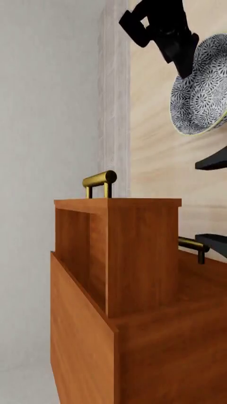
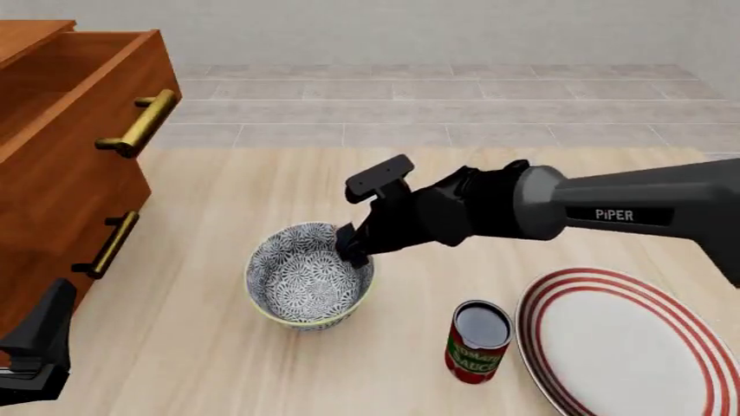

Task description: Put the bowl on the plate.

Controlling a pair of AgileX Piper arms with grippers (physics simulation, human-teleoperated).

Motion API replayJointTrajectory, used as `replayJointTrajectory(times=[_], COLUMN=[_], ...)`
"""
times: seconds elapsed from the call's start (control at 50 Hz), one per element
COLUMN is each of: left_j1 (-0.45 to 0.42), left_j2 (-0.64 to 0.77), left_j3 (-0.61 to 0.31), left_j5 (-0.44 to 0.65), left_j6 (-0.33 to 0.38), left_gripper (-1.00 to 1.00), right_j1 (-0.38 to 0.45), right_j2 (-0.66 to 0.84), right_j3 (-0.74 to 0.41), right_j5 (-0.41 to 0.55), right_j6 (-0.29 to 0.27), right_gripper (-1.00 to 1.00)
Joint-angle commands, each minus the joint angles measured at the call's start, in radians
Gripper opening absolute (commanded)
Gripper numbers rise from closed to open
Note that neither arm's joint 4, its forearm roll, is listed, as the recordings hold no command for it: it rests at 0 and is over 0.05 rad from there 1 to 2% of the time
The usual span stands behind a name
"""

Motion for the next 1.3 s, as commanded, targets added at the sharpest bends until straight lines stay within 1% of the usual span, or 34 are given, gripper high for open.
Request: replayJointTrajectory(times=[0.02, 0.26, 0.72, 0.76, 0.78, 1.1, 1.3], left_j1=[0.000, 0.000, 0.000, 0.000, 0.000, 0.000, 0.000], left_j2=[0.000, 0.000, 0.000, 0.000, 0.000, 0.000, 0.000], left_j3=[0.000, 0.000, 0.000, 0.000, 0.000, 0.000, 0.000], left_j5=[0.000, 0.000, 0.000, 0.000, 0.000, 0.000, 0.000], left_j6=[0.000, 0.000, 0.000, 0.000, 0.000, 0.000, 0.000], left_gripper=[1.00, 1.00, 1.00, 1.00, 1.00, 1.00, 1.00], right_j1=[0.004, 0.008, 0.022, 0.009, 0.010, 0.004, -0.001], right_j2=[0.038, 0.066, 0.104, 0.108, 0.106, 0.085, 0.047], right_j3=[0.005, 0.005, 0.033, 0.021, 0.021, 0.007, -0.033], right_j5=[-0.021, -0.036, -0.079, -0.075, -0.075, -0.057, -0.022], right_j6=[0.008, 0.014, 0.044, 0.037, 0.039, 0.022, 0.016], right_gripper=[1.00, 1.00, 1.00, 1.00, -1.00, -1.00, -1.00])
